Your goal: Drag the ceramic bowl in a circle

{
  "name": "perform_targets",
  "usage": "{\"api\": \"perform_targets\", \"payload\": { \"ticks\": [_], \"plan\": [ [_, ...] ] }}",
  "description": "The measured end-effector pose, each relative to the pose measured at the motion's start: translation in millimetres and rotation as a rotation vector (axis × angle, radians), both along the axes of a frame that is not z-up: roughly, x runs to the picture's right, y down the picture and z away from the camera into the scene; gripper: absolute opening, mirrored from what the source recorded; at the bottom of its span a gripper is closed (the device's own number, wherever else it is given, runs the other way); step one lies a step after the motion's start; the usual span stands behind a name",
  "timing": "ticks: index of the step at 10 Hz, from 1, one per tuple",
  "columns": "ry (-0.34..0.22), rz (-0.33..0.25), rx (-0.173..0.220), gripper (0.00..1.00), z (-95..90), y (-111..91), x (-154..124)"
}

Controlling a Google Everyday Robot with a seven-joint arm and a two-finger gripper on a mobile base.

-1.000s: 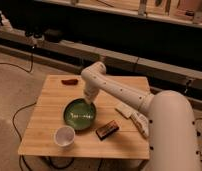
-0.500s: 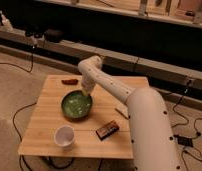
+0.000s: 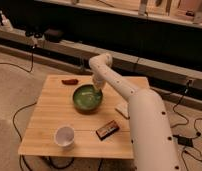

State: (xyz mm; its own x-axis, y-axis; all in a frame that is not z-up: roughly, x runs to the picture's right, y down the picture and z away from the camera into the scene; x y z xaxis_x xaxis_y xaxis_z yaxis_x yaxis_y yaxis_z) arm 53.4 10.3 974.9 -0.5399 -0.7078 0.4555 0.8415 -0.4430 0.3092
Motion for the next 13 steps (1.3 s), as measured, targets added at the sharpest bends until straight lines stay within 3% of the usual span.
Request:
{"api": "perform_targets", "payload": {
  "ticks": [3,5,9,11,13],
  "plan": [
    [0.050,0.010,-0.001,0.00,-21.2,16,45],
    [0.003,-0.022,-0.005,0.00,-48.5,38,42],
    [-0.157,-0.096,-0.014,0.00,-91.1,71,2],
    [-0.243,-0.123,-0.017,0.00,-101.3,80,-30],
    [-0.310,-0.134,-0.011,0.00,-99.0,77,-62]
  ]
}}
